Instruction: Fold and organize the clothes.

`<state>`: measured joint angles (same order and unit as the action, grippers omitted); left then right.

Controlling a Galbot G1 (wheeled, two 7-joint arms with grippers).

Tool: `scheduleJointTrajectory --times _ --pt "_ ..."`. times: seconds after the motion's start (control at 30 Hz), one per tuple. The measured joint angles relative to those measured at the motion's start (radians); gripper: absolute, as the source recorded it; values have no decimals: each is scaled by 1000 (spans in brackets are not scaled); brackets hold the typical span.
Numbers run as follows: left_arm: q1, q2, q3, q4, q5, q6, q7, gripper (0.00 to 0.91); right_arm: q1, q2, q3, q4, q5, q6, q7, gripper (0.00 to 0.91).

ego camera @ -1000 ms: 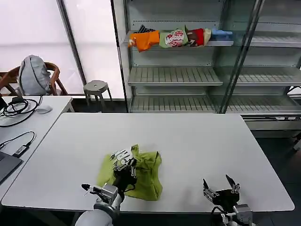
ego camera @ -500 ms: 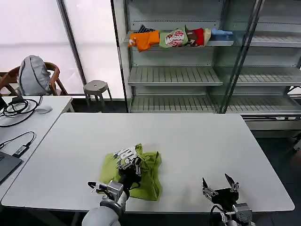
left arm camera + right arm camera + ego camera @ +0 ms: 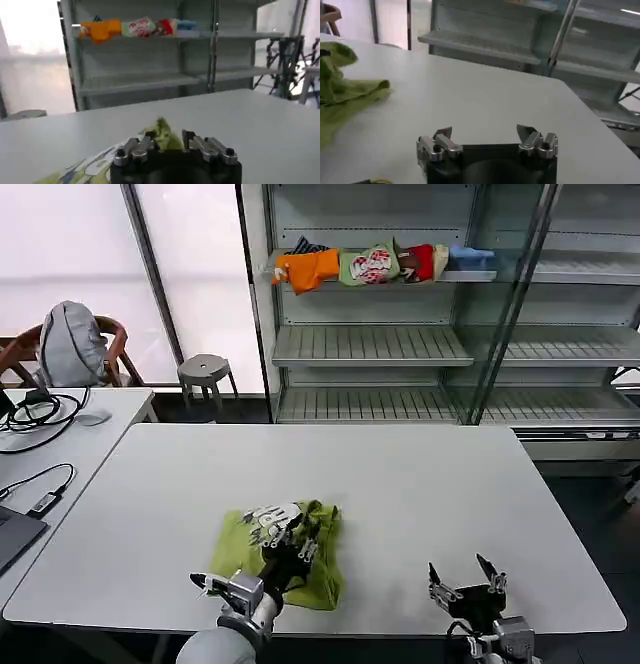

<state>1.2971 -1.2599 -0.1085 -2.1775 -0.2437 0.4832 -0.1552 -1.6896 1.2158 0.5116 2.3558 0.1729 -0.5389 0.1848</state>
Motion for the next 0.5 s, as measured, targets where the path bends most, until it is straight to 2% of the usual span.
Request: scheduleJointTrajectory --times 0.3,0.5 --pt "16 9 -31 -75 -137 -77 26 907 12 -2 -11 -3 -1 1 -1 907" --pt "47 37 -109 -109 -159 -93 4 907 26 -5 -21 -5 1 2 -3 907"
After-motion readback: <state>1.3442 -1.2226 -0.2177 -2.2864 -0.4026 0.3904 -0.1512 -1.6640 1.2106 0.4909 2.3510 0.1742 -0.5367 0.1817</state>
